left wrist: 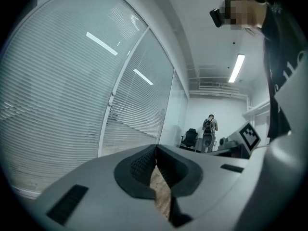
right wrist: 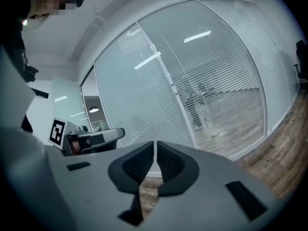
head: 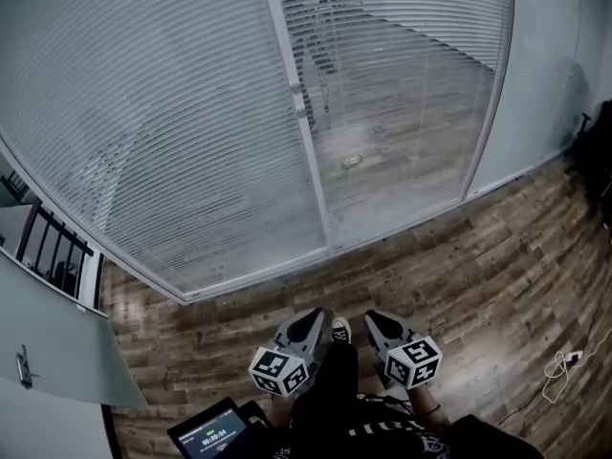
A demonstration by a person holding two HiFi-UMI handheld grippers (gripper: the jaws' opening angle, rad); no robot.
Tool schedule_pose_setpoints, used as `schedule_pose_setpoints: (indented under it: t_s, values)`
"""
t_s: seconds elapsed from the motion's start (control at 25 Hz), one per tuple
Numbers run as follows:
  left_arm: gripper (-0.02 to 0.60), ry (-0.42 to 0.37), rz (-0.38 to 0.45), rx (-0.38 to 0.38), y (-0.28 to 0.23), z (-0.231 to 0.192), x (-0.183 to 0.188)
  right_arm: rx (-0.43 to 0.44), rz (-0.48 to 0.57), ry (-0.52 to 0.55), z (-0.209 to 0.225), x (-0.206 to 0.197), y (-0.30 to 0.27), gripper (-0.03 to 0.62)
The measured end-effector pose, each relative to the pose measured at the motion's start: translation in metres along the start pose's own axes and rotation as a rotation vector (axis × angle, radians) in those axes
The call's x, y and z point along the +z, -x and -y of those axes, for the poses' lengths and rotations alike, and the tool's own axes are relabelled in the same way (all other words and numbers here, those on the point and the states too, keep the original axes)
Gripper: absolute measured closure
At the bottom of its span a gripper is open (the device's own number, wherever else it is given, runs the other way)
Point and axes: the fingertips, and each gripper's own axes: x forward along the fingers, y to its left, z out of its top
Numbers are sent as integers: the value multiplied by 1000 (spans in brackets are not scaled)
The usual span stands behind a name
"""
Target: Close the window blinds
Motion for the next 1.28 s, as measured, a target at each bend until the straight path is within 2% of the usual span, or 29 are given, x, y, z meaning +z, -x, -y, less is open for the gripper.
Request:
schedule_pose_setpoints:
  t_s: [0.16, 0.4, 0.6, 0.8, 0.96, 1.12, 1.28]
  values:
    - [577, 11, 10, -7, -51, -45, 14, -24, 1, 10, 37, 24, -42, 560]
    - [577, -9, 40, -38, -143, -109, 55, -46, 14, 32, 104, 81, -126, 560]
    - [577, -38, 62, -48, -201, -164, 95, -40, 44, 62, 132, 132, -194, 560]
    - [577, -18, 66, -54, -250, -202, 114, -59, 31, 53, 164, 156, -233, 560]
    - [577, -16, 43, -55, -281, -214, 111, -74, 16, 35, 192, 159, -245, 560]
    - [575, -39, 45, -2, -304, -229, 112, -56, 2, 32, 214, 161, -261, 560]
    - [575, -121, 82, 125, -325, -258, 139, 13, -33, 46, 231, 176, -291, 560]
